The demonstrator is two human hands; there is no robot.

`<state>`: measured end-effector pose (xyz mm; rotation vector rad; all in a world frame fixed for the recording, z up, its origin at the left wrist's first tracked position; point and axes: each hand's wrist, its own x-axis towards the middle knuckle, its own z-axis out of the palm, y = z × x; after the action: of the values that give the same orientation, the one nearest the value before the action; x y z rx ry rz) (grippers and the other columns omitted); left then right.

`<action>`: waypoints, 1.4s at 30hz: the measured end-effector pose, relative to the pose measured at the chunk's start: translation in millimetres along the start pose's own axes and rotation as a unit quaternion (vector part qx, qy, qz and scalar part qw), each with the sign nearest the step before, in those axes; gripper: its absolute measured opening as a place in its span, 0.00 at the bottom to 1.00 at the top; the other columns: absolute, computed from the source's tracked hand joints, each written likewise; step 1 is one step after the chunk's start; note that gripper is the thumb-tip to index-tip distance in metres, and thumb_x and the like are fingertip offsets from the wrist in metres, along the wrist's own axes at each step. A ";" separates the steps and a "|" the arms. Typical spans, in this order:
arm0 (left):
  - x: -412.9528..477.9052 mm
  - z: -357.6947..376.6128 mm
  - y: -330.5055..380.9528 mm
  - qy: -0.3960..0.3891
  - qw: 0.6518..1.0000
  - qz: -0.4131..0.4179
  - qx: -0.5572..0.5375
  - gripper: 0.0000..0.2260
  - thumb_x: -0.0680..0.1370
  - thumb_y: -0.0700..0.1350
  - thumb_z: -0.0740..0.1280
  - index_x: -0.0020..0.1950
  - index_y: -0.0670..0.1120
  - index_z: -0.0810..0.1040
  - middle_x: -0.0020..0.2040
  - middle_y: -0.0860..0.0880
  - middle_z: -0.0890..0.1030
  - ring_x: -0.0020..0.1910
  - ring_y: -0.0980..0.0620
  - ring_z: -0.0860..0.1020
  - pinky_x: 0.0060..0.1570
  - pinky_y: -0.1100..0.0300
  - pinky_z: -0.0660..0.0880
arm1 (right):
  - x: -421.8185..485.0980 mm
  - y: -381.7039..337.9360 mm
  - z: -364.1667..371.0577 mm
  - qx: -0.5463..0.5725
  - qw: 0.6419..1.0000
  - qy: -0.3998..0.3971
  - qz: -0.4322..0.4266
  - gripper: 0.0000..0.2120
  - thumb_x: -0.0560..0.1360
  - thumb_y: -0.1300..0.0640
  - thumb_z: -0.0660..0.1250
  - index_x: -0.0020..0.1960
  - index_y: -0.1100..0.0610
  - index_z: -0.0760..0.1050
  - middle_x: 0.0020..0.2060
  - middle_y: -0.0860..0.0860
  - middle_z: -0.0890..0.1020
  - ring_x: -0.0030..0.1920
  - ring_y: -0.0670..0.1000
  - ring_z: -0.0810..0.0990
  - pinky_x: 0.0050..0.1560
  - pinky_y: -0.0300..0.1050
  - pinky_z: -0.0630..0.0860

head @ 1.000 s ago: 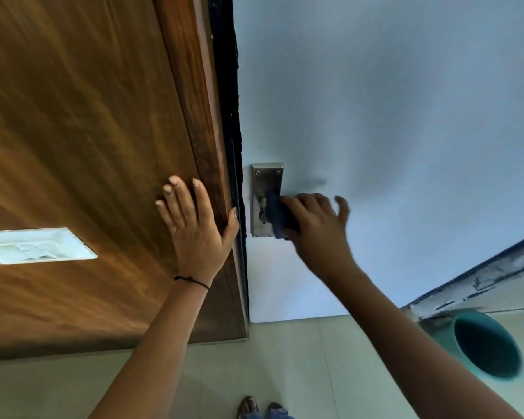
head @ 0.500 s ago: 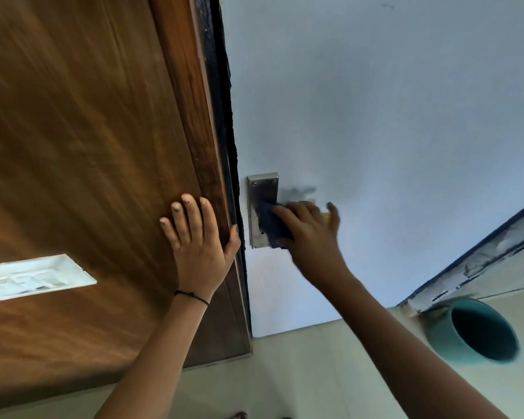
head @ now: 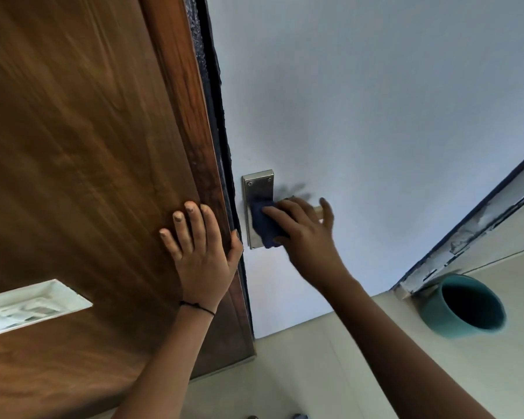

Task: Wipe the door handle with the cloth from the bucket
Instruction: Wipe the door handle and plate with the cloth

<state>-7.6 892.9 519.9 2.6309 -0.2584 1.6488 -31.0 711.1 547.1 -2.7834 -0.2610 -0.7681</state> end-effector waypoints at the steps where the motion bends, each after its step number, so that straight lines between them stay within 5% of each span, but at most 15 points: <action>1: -0.1 0.1 -0.2 -0.001 1.000 0.000 0.000 0.36 0.78 0.55 0.56 0.78 0.42 0.40 0.78 0.45 0.36 0.77 0.47 0.36 0.74 0.47 0.37 | 0.7 -5.4 2.9 0.002 1.000 0.000 -0.010 0.26 0.69 0.62 0.70 0.65 0.48 0.72 0.61 0.49 0.79 0.66 0.54 0.73 0.69 0.64 0.55; 9: -1.4 -1.5 -2.1 -0.010 1.000 0.008 -0.001 0.39 0.77 0.55 0.59 0.77 0.42 0.40 0.77 0.45 0.34 0.76 0.47 0.35 0.74 0.47 0.36 | 1.3 52.6 -17.6 0.053 0.993 -0.048 0.099 0.26 0.68 0.60 0.71 0.64 0.46 0.73 0.61 0.47 0.77 0.64 0.52 0.72 0.68 0.60 0.59; 13: -1.3 -2.5 -3.3 -0.020 1.000 0.011 0.004 0.39 0.78 0.56 0.59 0.77 0.42 0.39 0.77 0.45 0.33 0.76 0.47 0.34 0.74 0.47 0.36 | 9.0 74.4 -23.6 0.269 0.941 -0.107 0.173 0.24 0.70 0.65 0.70 0.63 0.51 0.73 0.57 0.50 0.79 0.57 0.50 0.77 0.59 0.47 0.72; 16: -1.2 -3.6 -3.6 -0.025 1.000 0.014 0.003 0.39 0.77 0.56 0.59 0.77 0.42 0.39 0.77 0.45 0.33 0.76 0.47 0.34 0.74 0.47 0.35 | -0.3 80.0 -18.3 0.504 0.821 -0.086 0.254 0.20 0.73 0.68 0.68 0.62 0.53 0.73 0.52 0.54 0.81 0.49 0.51 0.80 0.49 0.45 0.75; 19: -1.6 -3.7 -4.1 -0.025 1.000 0.014 0.001 0.39 0.78 0.56 0.58 0.77 0.42 0.39 0.77 0.45 0.33 0.76 0.47 0.34 0.74 0.47 0.35 | -17.9 60.0 5.7 0.709 0.626 -0.025 0.324 0.17 0.72 0.60 0.68 0.60 0.53 0.72 0.48 0.52 0.84 0.46 0.54 0.82 0.49 0.52 0.76; 22: -0.6 -5.1 -4.8 -0.027 1.000 0.015 -0.001 0.39 0.78 0.56 0.59 0.77 0.42 0.38 0.77 0.45 0.33 0.76 0.47 0.33 0.73 0.48 0.35 | -25.2 24.2 35.7 0.842 0.429 0.008 0.326 0.25 0.69 0.56 0.72 0.64 0.54 0.69 0.54 0.52 0.83 0.51 0.53 0.82 0.51 0.51 0.80; 24: -0.2 -5.2 -4.8 -0.028 0.999 0.016 -0.005 0.39 0.78 0.56 0.59 0.77 0.42 0.38 0.77 0.45 0.32 0.76 0.47 0.33 0.73 0.48 0.34 | -25.4 -7.1 50.7 0.881 0.353 -0.006 0.315 0.32 0.67 0.55 0.75 0.67 0.54 0.67 0.58 0.55 0.79 0.53 0.54 0.82 0.50 0.51 0.81; 28: -1.0 -4.7 -5.1 -0.032 0.999 0.014 -0.005 0.38 0.79 0.56 0.58 0.77 0.42 0.38 0.77 0.45 0.32 0.76 0.48 0.33 0.73 0.48 0.34 | -24.8 -45.3 60.2 0.890 0.328 -0.019 0.315 0.24 0.71 0.57 0.70 0.66 0.55 0.69 0.59 0.59 0.76 0.55 0.58 0.78 0.52 0.51 0.80; 34: -1.1 -4.5 -5.5 -0.032 0.999 0.011 0.006 0.39 0.78 0.56 0.59 0.77 0.42 0.38 0.77 0.45 0.32 0.76 0.47 0.33 0.73 0.48 0.35 | -23.6 -12.1 44.3 0.898 0.290 0.094 0.318 0.37 0.60 0.57 0.80 0.66 0.55 0.69 0.57 0.57 0.76 0.55 0.56 0.77 0.50 0.48 0.81; 42: -1.7 -4.4 -5.6 -0.031 0.999 0.014 -0.008 0.39 0.78 0.56 0.60 0.77 0.42 0.39 0.77 0.45 0.33 0.76 0.47 0.33 0.73 0.48 0.35 | -21.7 -63.0 51.4 0.900 0.302 0.009 0.314 0.35 0.69 0.56 0.73 0.72 0.59 0.64 0.61 0.60 0.75 0.55 0.58 0.79 0.53 0.49 0.81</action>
<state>-11.5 899.2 520.7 2.6820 -0.3092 1.5681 -39.4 783.3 504.6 -0.4115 0.0743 0.0614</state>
